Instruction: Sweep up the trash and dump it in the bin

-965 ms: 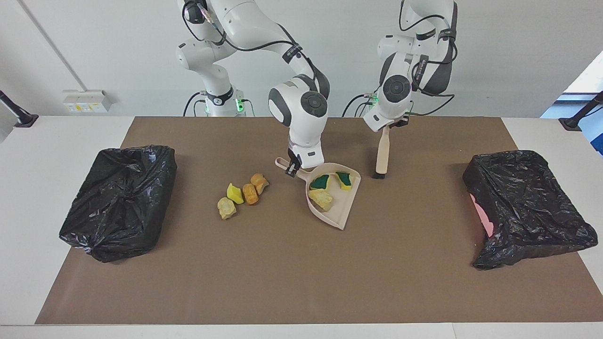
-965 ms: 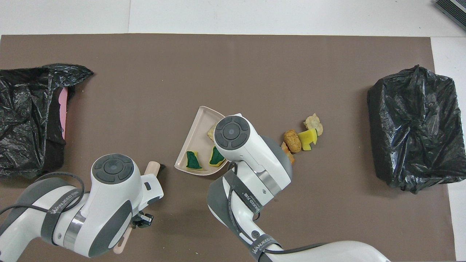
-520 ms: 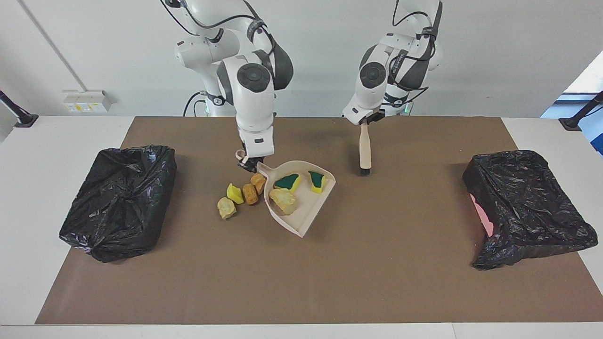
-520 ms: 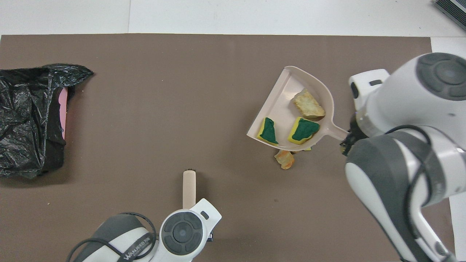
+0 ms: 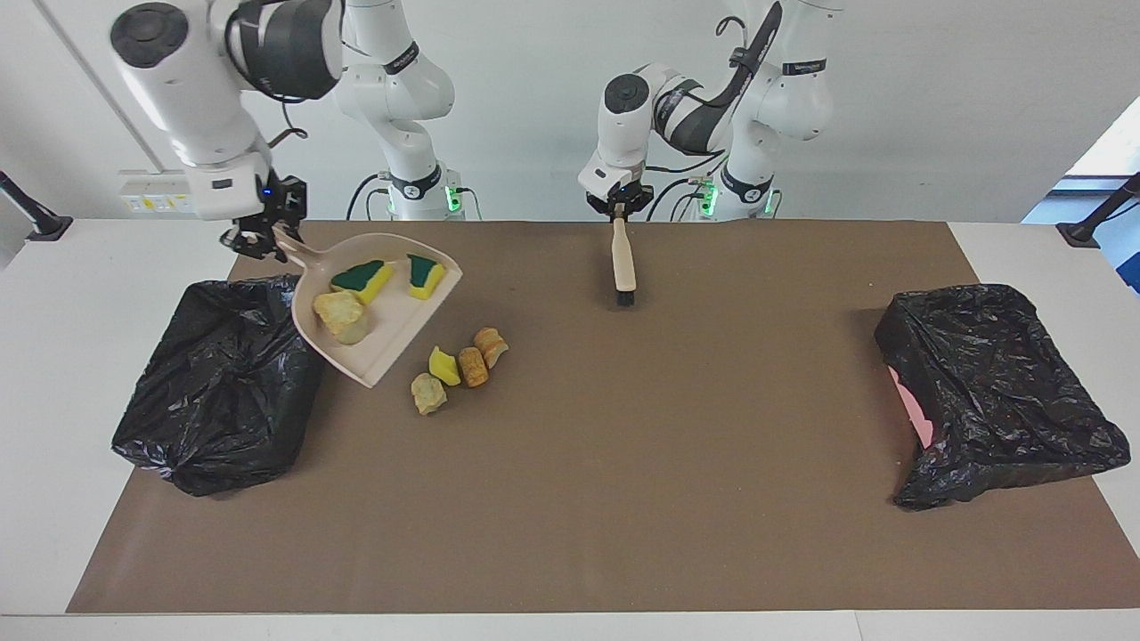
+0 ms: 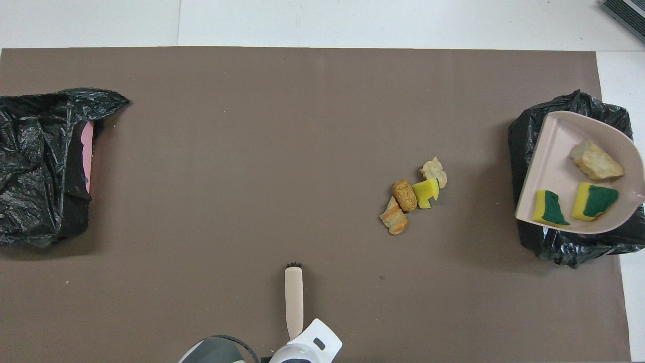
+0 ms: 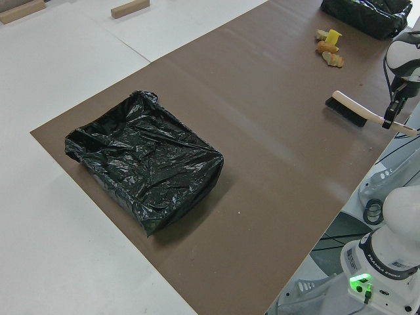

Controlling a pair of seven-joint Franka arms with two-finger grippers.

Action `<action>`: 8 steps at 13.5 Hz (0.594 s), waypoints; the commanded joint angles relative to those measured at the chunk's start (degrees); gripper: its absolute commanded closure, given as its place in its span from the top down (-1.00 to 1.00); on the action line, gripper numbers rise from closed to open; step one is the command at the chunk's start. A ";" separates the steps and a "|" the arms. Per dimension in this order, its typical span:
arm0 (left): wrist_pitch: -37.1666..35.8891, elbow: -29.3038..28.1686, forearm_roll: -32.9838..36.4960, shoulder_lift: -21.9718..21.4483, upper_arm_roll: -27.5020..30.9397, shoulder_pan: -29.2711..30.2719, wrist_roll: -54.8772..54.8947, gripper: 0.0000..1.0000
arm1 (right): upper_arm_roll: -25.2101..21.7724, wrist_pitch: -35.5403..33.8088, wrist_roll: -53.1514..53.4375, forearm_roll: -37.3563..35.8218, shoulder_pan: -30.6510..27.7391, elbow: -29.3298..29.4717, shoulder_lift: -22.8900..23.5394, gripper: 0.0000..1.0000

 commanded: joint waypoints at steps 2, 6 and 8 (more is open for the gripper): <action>3.64 -0.01 -3.32 1.39 0.99 -1.48 -0.38 -1.00 | 1.22 13.18 -10.97 -6.73 -8.75 -0.89 5.68 -1.00; 4.71 2.09 -3.59 5.34 0.99 -2.80 -0.56 -1.00 | 1.57 18.30 -10.91 -24.40 -6.75 -0.54 6.83 -1.00; 3.22 3.85 -3.59 6.31 1.17 -2.11 0.14 -0.37 | 1.57 16.91 -5.47 -32.46 -3.85 -0.36 7.01 -1.00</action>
